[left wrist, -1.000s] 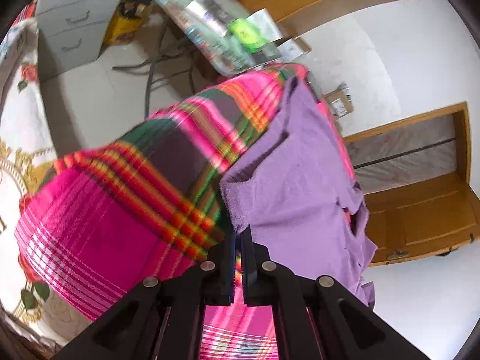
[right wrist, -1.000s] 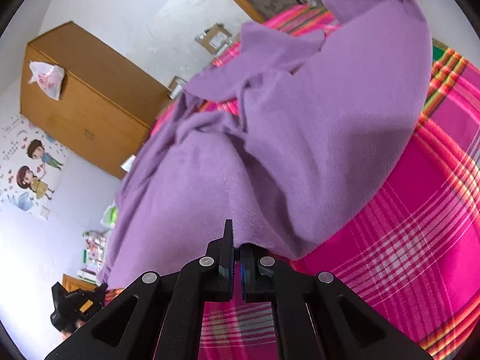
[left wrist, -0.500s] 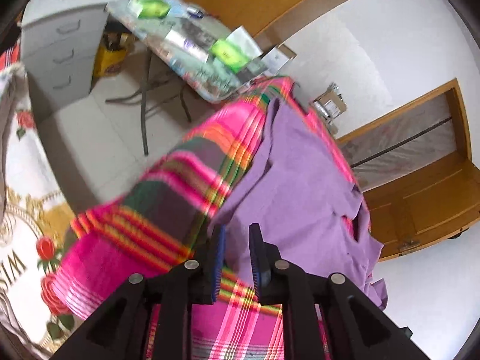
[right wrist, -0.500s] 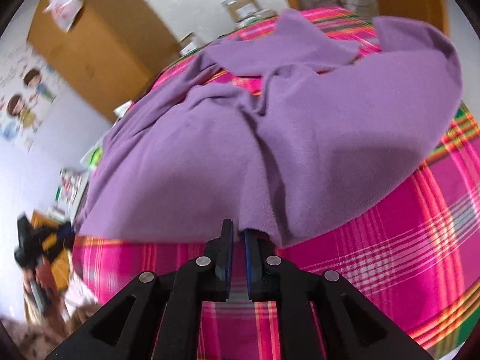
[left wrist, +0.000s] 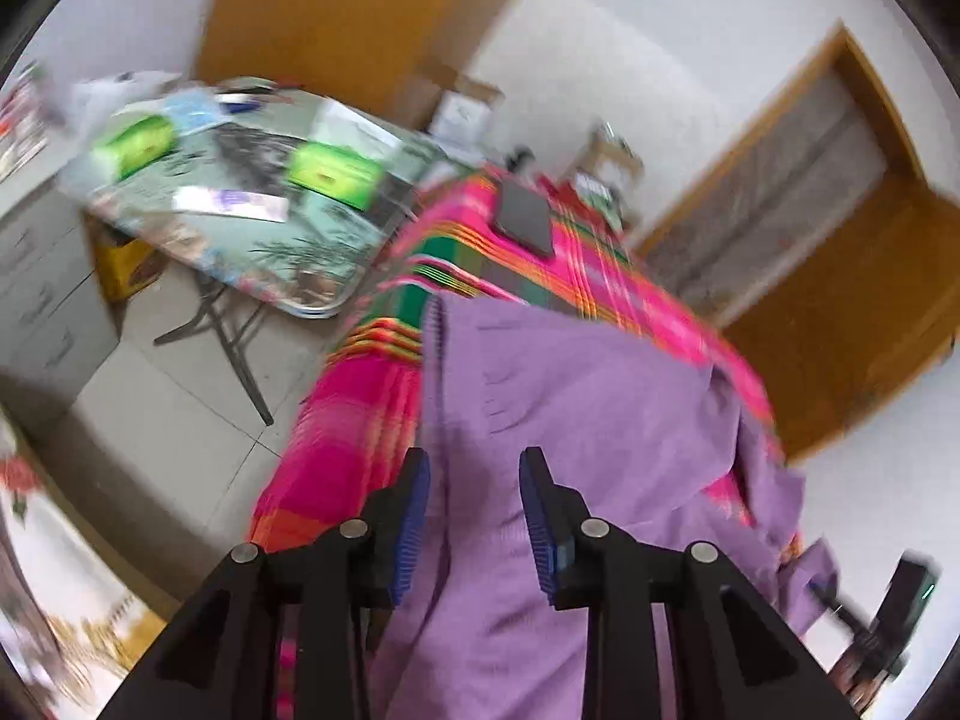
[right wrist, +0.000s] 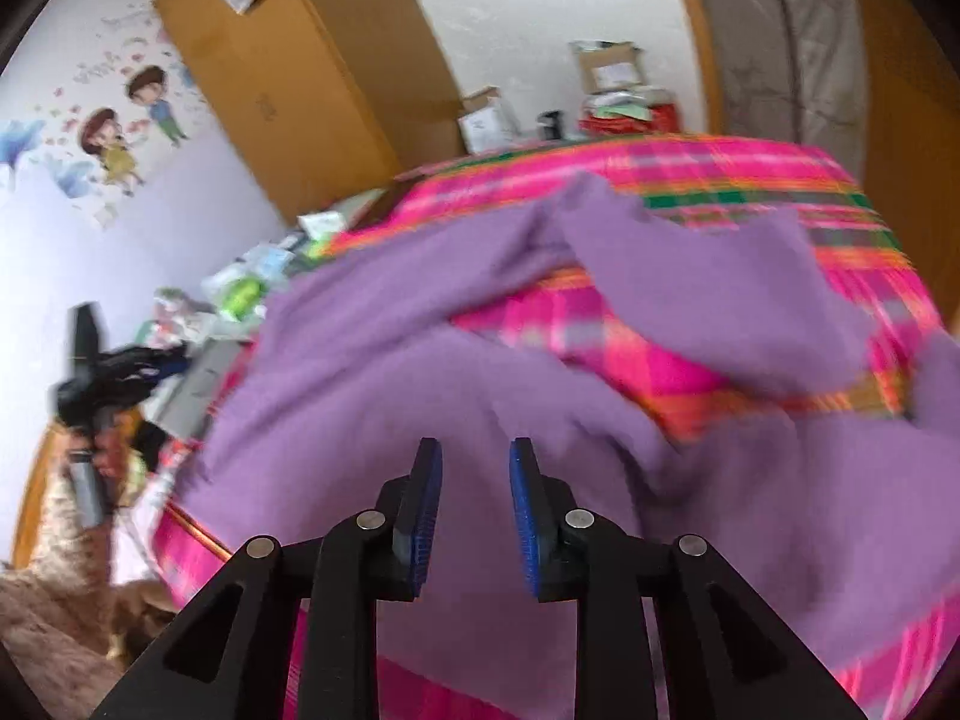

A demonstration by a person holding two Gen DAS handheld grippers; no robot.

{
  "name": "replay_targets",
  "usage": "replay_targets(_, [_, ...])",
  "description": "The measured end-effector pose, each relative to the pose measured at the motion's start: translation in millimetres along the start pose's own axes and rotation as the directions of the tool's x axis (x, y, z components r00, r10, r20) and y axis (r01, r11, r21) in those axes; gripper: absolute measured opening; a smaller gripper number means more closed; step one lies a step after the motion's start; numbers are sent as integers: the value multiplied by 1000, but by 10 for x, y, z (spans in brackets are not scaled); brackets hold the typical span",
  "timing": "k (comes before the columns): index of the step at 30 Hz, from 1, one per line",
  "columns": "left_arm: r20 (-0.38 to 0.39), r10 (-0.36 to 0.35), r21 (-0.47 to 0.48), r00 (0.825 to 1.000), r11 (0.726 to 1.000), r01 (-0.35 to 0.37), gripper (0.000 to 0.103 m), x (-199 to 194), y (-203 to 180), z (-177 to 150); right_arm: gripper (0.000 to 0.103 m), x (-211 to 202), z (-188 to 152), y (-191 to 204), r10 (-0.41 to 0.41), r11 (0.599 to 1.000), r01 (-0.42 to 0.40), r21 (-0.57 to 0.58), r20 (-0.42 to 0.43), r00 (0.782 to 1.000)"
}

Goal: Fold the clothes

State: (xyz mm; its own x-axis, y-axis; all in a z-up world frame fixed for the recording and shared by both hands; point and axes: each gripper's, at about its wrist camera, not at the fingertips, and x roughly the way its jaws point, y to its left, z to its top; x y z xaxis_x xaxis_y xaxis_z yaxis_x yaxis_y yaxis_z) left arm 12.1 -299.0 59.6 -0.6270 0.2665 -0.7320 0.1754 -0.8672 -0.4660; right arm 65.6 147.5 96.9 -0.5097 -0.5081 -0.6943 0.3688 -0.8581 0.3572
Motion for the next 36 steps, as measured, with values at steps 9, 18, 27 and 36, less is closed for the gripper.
replay_targets(9, [-66,13,-91,998,996,-19,32,659,199,589,29,600,581,98,-96,982,91,-163,-24,995])
replay_targets(18, [-137,-41,-179,990,984,16,34,941,323,698,29,1350,1100,95,-131,966,132,-223,18,991])
replay_targets(27, [-106,-74,-180,992,982,54,26,941,180,832,30,1874,1680,-195,-129,983,126,-133,-13,992])
replay_targets(36, [-49,-2,-175,999,985,-6,6,955,193,881,42,2418,1967,-345,-166,975,151,-162,-81,983])
